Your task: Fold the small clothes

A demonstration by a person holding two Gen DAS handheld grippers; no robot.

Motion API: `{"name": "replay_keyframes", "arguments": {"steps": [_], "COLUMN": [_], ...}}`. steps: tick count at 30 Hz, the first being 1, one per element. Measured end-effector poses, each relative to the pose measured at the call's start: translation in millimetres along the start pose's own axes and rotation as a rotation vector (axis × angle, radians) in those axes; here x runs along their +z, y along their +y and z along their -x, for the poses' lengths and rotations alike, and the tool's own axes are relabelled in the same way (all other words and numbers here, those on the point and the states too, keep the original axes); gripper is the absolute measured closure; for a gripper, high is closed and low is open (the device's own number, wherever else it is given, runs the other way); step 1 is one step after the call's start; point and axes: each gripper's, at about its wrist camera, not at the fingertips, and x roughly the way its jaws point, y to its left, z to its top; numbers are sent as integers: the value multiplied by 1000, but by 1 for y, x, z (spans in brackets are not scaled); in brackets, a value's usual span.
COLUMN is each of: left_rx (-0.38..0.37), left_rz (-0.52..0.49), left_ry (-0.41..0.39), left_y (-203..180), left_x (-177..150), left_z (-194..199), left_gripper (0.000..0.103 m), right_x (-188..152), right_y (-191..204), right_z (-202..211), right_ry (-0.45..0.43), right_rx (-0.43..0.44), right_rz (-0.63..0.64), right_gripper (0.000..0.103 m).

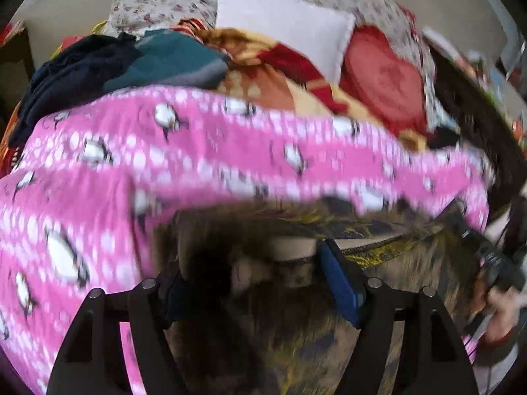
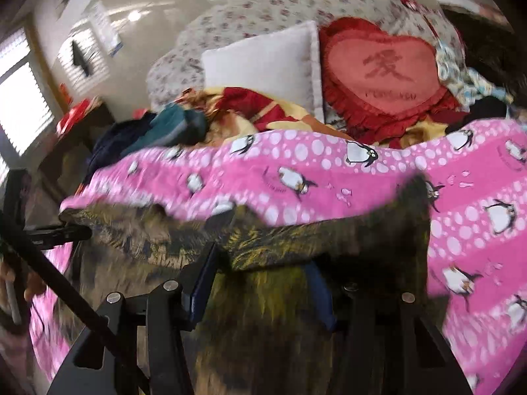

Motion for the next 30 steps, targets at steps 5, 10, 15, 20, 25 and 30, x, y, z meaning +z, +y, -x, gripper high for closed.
{"name": "replay_keyframes", "arguments": {"steps": [5, 10, 15, 20, 25, 30], "left_rx": [3, -36, -56, -7, 3, -18], "left_rz": [88, 63, 48, -7, 22, 0], "left_ry": [-48, -23, 4, 88, 86, 95], "left_y": [15, 26, 34, 31, 36, 27], "left_x": [10, -29, -80, -129, -147, -160], "left_z": [9, 35, 53, 38, 29, 47], "left_gripper": [30, 30, 26, 25, 24, 24], "right_x": [5, -21, -56, -87, -100, -117], "right_y": [-18, 6, 25, 1, -10, -11], "right_z": [7, 42, 67, 75, 85, 130], "right_ry": [-70, -44, 14, 81, 115, 76], "right_rx": [-25, 80, 78, 11, 6, -37], "right_rz": [-135, -49, 57, 39, 18, 42], "right_gripper": [41, 35, 32, 27, 26, 12]}}
